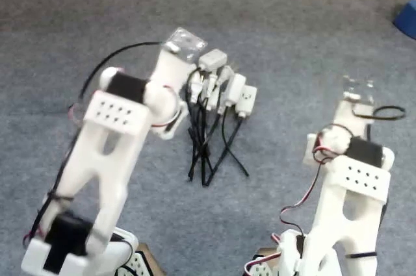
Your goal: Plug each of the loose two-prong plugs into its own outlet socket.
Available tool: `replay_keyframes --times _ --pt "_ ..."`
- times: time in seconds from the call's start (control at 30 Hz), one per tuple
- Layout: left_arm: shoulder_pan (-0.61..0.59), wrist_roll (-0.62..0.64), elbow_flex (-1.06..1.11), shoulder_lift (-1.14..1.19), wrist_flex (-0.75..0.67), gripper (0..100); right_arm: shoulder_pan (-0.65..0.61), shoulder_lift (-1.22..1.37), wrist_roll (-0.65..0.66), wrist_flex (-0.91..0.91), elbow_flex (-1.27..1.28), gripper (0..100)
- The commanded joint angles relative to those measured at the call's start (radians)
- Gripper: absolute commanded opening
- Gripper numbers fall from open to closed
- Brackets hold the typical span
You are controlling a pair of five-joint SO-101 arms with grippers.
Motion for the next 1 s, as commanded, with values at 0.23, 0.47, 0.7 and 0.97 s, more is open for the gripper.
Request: replay_keyframes --times 0.23,0.47,0.7,0.97 --pt "0.033 0.011 -0.022 0.148 -0.141 21 0.025 -0.159 -0.014 -0.177 0.217 10.8" --pt "0.033 -0.074 -0.019 0.234 -0.221 28 0.025 -0.196 -0.014 -0.173 0.248 11.0" --pt "0.051 0.025 -0.016 0.252 -0.334 35 -0.025 -0.200 -0.014 -0.174 0.282 11.0" --pt "0.093 0.143 -0.010 0.257 -0.462 36 -0.028 -0.200 -0.014 -0.182 0.309 18.7"
